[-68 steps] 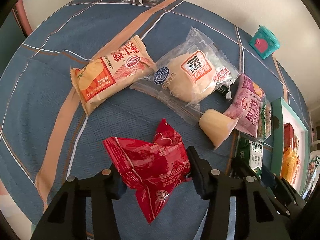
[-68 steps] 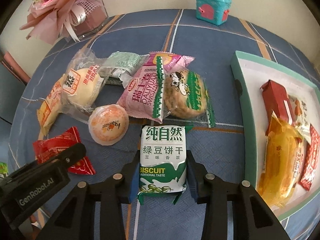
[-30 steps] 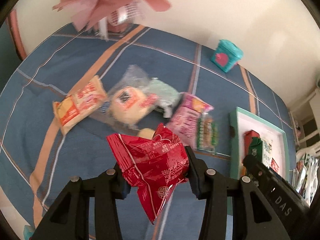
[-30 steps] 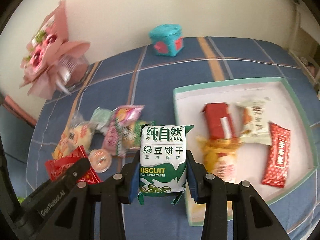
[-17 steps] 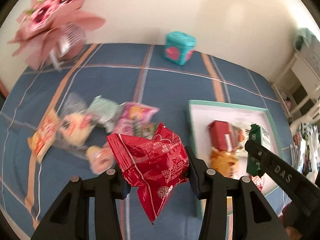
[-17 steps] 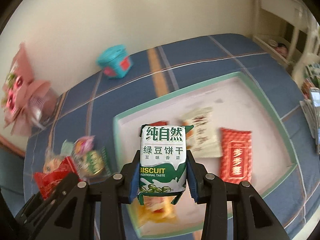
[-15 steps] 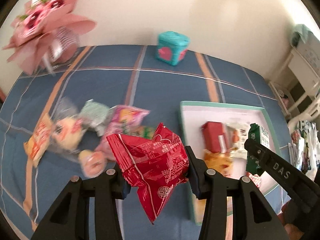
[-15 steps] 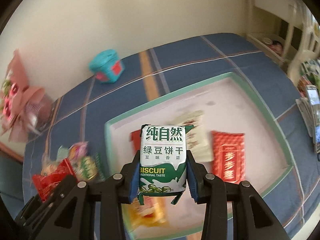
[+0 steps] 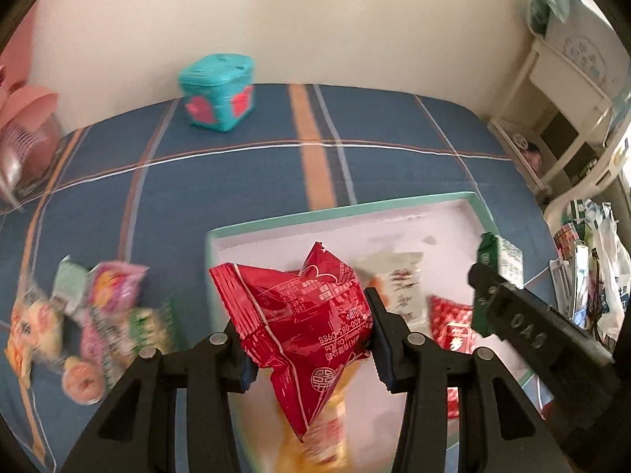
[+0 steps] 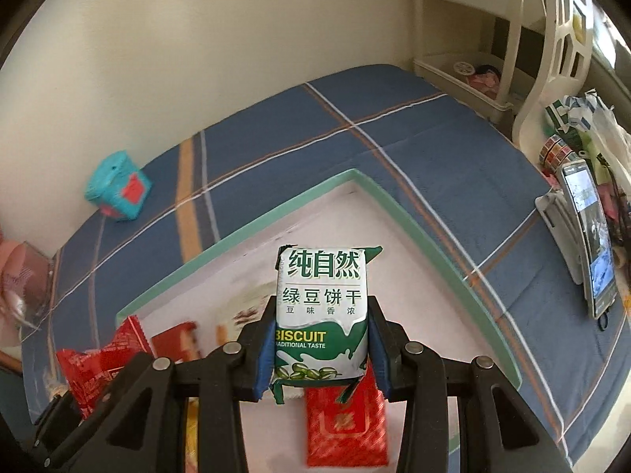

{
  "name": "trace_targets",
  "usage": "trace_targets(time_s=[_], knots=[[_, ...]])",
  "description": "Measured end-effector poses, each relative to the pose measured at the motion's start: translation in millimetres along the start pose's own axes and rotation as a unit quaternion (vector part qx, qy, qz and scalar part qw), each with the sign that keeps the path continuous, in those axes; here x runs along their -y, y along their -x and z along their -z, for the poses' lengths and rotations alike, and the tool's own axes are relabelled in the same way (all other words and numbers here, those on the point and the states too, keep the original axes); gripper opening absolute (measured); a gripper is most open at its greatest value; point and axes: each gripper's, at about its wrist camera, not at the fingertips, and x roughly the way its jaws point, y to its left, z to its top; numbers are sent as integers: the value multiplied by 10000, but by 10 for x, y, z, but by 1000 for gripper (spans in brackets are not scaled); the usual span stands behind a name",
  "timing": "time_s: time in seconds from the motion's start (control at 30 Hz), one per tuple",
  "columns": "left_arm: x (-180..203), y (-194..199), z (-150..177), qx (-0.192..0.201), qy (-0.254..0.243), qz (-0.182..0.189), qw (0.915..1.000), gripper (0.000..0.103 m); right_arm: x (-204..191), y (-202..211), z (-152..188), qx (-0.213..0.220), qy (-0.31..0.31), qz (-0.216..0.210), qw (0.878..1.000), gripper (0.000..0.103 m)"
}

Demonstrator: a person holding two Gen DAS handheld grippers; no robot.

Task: Organize snacks
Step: 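Carry the green biscuit pack with the right tool while the left tool carries the red pouch to the tray, then open the right tool over the tray while the left tool releases the red pouch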

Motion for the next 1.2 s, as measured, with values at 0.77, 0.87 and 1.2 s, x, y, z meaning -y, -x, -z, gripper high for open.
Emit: trace_targets(time_s=[0.77, 0.87, 1.2], knots=[[367, -586, -243, -309, -102, -18, 9995, 48, 235, -512, -184, -322, -380, 112, 9987, 43], [389, -628, -253, -316, -129, -28, 9994, 48, 255, -574, -198, -411, -425, 113, 9982, 43], [375, -702, -223, -478, -70, -89, 9988, 53, 220, -556, -238, -448, -337, 191, 9982, 44]])
